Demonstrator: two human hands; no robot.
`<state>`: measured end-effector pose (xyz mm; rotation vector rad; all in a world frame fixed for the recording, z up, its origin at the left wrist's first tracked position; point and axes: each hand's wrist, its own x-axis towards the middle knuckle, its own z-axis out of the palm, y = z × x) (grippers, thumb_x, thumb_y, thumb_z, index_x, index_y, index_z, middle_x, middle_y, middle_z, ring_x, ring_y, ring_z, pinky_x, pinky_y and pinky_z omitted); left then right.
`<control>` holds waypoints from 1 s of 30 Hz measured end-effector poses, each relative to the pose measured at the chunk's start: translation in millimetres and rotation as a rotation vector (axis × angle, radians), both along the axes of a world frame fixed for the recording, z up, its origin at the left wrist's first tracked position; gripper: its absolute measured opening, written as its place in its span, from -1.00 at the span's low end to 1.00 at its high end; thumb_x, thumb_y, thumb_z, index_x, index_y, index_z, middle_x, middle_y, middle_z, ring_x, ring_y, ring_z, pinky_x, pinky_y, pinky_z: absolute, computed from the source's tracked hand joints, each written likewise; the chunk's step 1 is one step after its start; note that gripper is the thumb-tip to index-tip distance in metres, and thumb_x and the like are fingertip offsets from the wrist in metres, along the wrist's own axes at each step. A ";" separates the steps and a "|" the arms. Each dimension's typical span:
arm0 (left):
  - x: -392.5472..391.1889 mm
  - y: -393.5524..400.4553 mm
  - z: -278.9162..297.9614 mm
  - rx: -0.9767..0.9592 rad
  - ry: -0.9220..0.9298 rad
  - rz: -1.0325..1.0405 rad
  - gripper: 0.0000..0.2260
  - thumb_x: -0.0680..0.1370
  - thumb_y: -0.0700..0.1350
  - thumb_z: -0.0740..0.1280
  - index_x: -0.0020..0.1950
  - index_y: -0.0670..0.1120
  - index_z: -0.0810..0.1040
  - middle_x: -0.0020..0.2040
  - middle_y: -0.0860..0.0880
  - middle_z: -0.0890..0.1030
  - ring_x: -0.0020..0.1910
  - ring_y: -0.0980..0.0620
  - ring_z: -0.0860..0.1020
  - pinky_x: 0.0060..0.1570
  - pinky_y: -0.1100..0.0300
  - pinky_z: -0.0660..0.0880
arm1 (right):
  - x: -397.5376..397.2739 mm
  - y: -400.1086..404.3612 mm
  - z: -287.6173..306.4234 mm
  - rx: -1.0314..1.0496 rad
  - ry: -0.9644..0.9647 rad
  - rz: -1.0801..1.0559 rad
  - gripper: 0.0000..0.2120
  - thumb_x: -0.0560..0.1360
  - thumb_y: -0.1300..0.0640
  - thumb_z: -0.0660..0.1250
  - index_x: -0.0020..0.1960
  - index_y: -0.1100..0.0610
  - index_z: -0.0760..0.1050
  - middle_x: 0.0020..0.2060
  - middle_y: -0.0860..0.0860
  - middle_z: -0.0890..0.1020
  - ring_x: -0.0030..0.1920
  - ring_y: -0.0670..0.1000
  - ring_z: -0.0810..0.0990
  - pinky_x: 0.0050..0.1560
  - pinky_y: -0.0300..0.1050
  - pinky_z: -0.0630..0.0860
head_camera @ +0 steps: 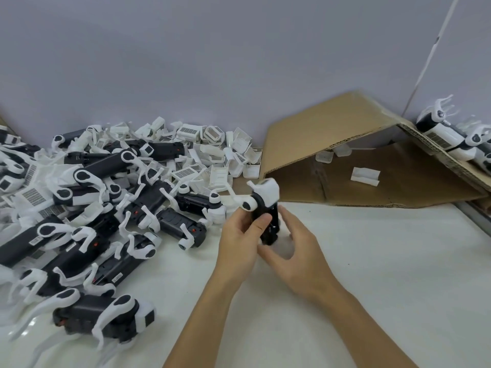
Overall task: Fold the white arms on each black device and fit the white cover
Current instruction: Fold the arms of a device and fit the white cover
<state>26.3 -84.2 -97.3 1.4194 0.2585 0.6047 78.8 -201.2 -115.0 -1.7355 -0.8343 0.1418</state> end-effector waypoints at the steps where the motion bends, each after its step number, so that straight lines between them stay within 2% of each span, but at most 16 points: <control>1: -0.2 1.6 -0.3 0.054 -0.003 0.006 -0.78 0.59 -0.29 0.33 0.09 0.00 0.63 -0.11 0.08 0.72 -0.10 0.12 0.66 -0.09 0.24 0.58 | 1.0 -1.3 0.7 0.007 -0.006 -0.032 -0.31 0.42 -0.13 0.40 0.50 -0.09 0.29 0.38 -0.27 0.46 0.39 -0.28 0.38 0.37 -0.28 0.37; 3: -0.2 4.2 -3.3 0.249 0.025 0.010 -0.72 0.53 -0.25 0.35 0.13 0.09 0.62 -0.04 0.16 0.70 -0.04 0.15 0.64 -0.01 0.15 0.58 | 4.0 -4.1 1.0 0.079 0.006 -0.064 -0.27 0.43 -0.11 0.36 0.54 0.00 0.25 0.41 -0.19 0.45 0.42 -0.21 0.38 0.37 -0.16 0.40; 7: -1.8 0.4 -11.0 0.678 0.075 -0.036 -0.52 0.55 -0.32 0.31 0.29 0.21 0.50 0.07 0.39 0.58 0.12 0.19 0.56 0.06 0.22 0.50 | 3.3 -4.0 4.2 0.256 0.149 -0.131 -0.23 0.28 -0.17 0.50 0.44 -0.07 0.35 0.17 -0.27 0.60 0.23 -0.14 0.58 0.18 -0.27 0.53; 9: -2.4 -1.1 -12.2 0.802 0.086 -0.019 -0.53 0.55 -0.29 0.27 0.35 0.18 0.47 0.14 0.38 0.53 0.23 0.14 0.51 0.15 0.16 0.51 | 4.5 -2.3 3.5 0.281 0.166 -0.216 -0.33 0.26 -0.11 0.55 0.33 -0.06 0.47 0.04 -0.27 0.65 0.12 -0.15 0.63 0.09 -0.29 0.58; 11: -3.4 -2.0 -12.9 0.860 0.085 -0.013 -0.57 0.54 -0.24 0.23 0.39 0.05 0.50 0.23 0.25 0.55 0.26 0.10 0.49 0.19 0.10 0.50 | 6.0 -1.9 3.7 0.294 0.152 -0.294 -0.45 0.27 -0.06 0.57 0.23 -0.04 0.55 -0.03 -0.23 0.67 0.03 -0.16 0.66 -0.01 -0.33 0.58; 14: -4.3 -3.8 -11.7 0.865 0.086 -0.016 -0.63 0.55 -0.20 0.22 0.35 -0.07 0.54 0.24 0.06 0.61 0.22 0.04 0.51 0.16 0.04 0.51 | 6.6 -1.6 4.0 0.314 0.129 -0.358 -0.51 0.25 -0.06 0.57 0.15 -0.02 0.60 -0.11 -0.27 0.68 -0.08 -0.19 0.67 -0.12 -0.41 0.54; 17: -4.9 -6.6 -10.0 0.859 0.075 -0.024 -0.70 0.57 -0.20 0.24 0.28 -0.10 0.56 0.16 0.07 0.61 0.13 0.06 0.51 0.09 0.06 0.51 | 6.9 -2.4 4.8 0.351 0.134 -0.367 -0.54 0.25 -0.01 0.60 0.12 -0.03 0.61 -0.12 -0.27 0.69 -0.11 -0.19 0.67 -0.16 -0.44 0.53; 19: -5.6 -7.8 -8.1 0.868 0.068 -0.012 -0.72 0.57 -0.15 0.22 0.25 -0.10 0.56 0.09 0.15 0.57 0.07 0.10 0.48 0.03 0.10 0.50 | 6.8 -3.8 6.6 0.360 0.141 -0.359 -0.57 0.26 -0.01 0.60 0.09 -0.09 0.60 -0.10 -0.26 0.69 -0.07 -0.17 0.68 -0.13 -0.41 0.54; 21: -4.8 -7.7 -8.0 0.889 0.072 0.005 -0.70 0.56 -0.12 0.19 0.25 -0.10 0.55 0.11 0.14 0.59 0.08 0.11 0.47 0.04 0.09 0.49 | 7.8 -4.3 7.0 0.349 0.148 -0.322 -0.59 0.31 0.03 0.61 0.10 -0.14 0.58 -0.06 -0.24 0.69 -0.01 -0.14 0.68 -0.07 -0.36 0.57; 23: -5.1 -7.4 -8.8 0.848 0.078 0.010 -0.69 0.56 -0.13 0.19 0.28 -0.03 0.50 0.15 0.10 0.60 0.12 0.09 0.50 0.07 0.06 0.51 | 7.6 -4.4 6.5 0.327 0.173 -0.263 -0.49 0.32 0.02 0.62 0.21 -0.13 0.54 0.01 -0.25 0.68 0.08 -0.14 0.65 0.06 -0.27 0.59; 26: -5.4 -7.0 -5.6 0.609 0.081 0.001 -0.76 0.54 -0.09 0.21 0.13 0.21 0.37 -0.02 0.22 0.62 -0.02 0.14 0.58 -0.10 0.18 0.53 | 5.2 -5.1 7.4 0.244 0.144 -0.150 -0.16 0.28 -0.15 0.53 0.49 -0.08 0.30 0.20 -0.32 0.58 0.27 -0.20 0.54 0.23 -0.28 0.48; 28: -3.8 -8.3 -0.6 0.386 0.018 0.035 -0.83 0.54 -0.09 0.21 0.07 0.17 0.41 -0.08 0.20 0.63 -0.10 0.17 0.60 -0.14 0.25 0.54 | 3.1 -5.3 6.7 0.186 0.095 -0.102 -0.20 0.39 -0.15 0.40 0.55 -0.07 0.16 0.34 -0.33 0.47 0.37 -0.27 0.42 0.28 -0.32 0.41; 30: -0.5 -6.9 4.9 0.216 -0.027 0.153 -0.90 0.60 -0.06 0.21 0.06 0.06 0.48 -0.11 0.16 0.64 -0.11 0.18 0.59 -0.13 0.31 0.51 | 2.2 -5.1 6.5 0.186 0.127 -0.115 -0.38 0.48 -0.14 0.28 0.51 -0.11 0.22 0.39 -0.23 0.45 0.37 -0.28 0.39 0.27 -0.30 0.40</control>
